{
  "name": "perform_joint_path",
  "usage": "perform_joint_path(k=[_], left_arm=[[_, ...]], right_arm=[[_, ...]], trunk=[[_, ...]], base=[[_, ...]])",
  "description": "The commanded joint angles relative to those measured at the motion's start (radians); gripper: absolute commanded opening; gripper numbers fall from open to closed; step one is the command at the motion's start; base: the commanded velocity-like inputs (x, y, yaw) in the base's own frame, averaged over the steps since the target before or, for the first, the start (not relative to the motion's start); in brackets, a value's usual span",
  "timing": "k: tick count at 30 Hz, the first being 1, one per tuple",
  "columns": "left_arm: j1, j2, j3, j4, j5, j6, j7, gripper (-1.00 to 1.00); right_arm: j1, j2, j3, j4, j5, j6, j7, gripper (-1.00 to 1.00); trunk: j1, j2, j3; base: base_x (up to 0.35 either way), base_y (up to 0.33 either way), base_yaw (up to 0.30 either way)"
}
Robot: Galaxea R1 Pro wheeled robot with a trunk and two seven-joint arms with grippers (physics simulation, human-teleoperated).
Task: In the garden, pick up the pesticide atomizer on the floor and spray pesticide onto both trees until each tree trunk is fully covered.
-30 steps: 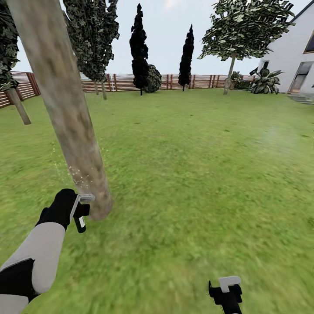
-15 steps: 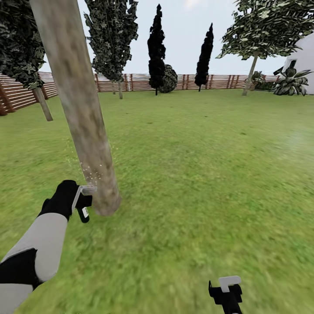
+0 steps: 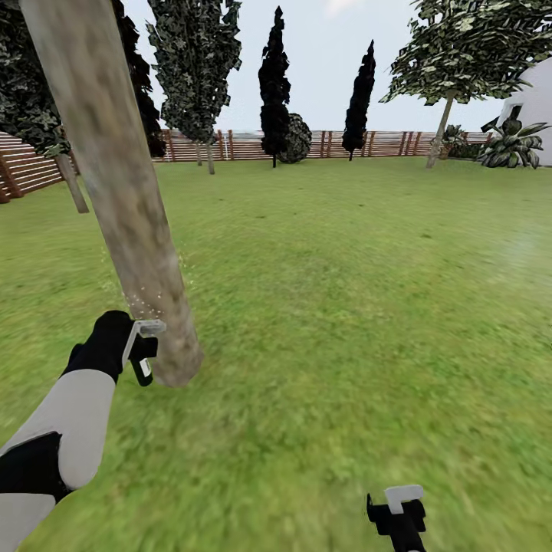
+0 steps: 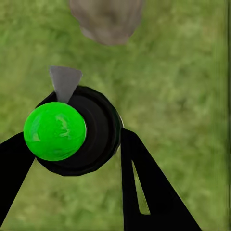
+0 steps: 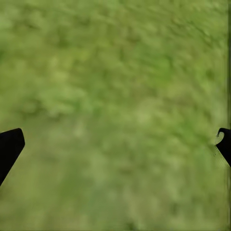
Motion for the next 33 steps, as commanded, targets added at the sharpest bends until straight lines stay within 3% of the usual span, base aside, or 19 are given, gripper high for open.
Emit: perform_joint_path(k=[1,7,15,33], left_arm=[[-0.001,0.0,0.003,-0.001,-0.011,0.003,-0.01,-1.0],[-0.001,0.027,0.005,-0.003,-0.011,0.004,-0.01,-1.0],[-0.001,0.013,0.006,-0.003,-0.007,0.004,-0.01,-1.0],[0.001,0.014,0.005,-0.001,-0.009,0.004,-0.01,-1.0]], right_arm=[[-0.001,0.0,-0.007,0.002,0.011,-0.003,-0.004,1.0],[-0.001,0.0,-0.007,0.002,0.011,-0.003,-0.004,1.0],[-0.001,0.0,-0.007,0.002,0.011,-0.003,-0.004,1.0],[-0.001,0.0,-0.005,0.002,0.011,-0.003,-0.004,1.0]], trunk=[[0.0,0.0,-0.001],[0.0,0.0,-0.001],[0.0,0.0,-0.001],[0.0,0.0,-0.001]], base=[[-0.028,-0.267,0.0],[-0.054,-0.264,0.204],[0.24,-0.164,0.242],[0.006,-0.271,0.041]])
